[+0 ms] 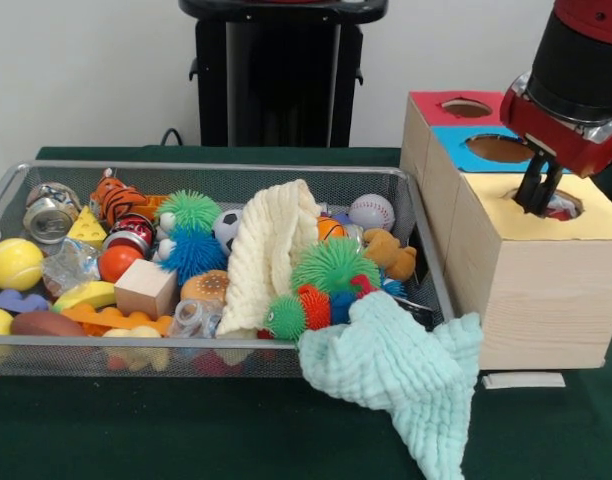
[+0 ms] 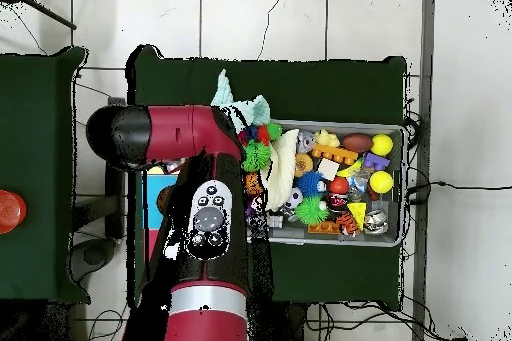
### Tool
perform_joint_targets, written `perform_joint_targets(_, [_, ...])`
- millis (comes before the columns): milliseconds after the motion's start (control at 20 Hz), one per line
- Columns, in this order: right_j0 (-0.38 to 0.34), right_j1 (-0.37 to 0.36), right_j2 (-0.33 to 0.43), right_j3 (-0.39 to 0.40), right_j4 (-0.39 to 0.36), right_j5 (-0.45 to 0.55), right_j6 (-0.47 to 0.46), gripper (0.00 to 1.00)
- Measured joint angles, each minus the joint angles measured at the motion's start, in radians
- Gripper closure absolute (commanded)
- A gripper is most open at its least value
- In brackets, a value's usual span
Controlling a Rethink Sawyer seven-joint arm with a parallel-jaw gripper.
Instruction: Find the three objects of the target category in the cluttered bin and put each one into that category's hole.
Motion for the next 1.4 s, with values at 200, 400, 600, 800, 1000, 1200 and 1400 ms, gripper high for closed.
perform_joint_targets(200, [0.000,0.019,0.000,-0.007,-0.001,-0.035,0.000,1.00])
perform_joint_targets(400, [0.000,0.063,0.000,-0.034,-0.004,-0.082,0.000,1.00])
perform_joint_targets(600, [0.001,0.139,-0.001,-0.082,-0.012,-0.118,0.000,1.00])
perform_joint_targets(800, [-0.001,0.174,-0.002,-0.111,-0.015,-0.141,0.000,1.00])
perform_joint_targets(1000, [-0.003,0.179,-0.002,-0.119,-0.015,-0.142,0.000,1.00])
perform_joint_targets(1200, [-0.003,0.178,-0.002,-0.119,-0.016,-0.142,0.000,1.00])
perform_joint_targets(1400, [-0.003,0.178,-0.001,-0.118,-0.016,-0.142,0.000,1.00])
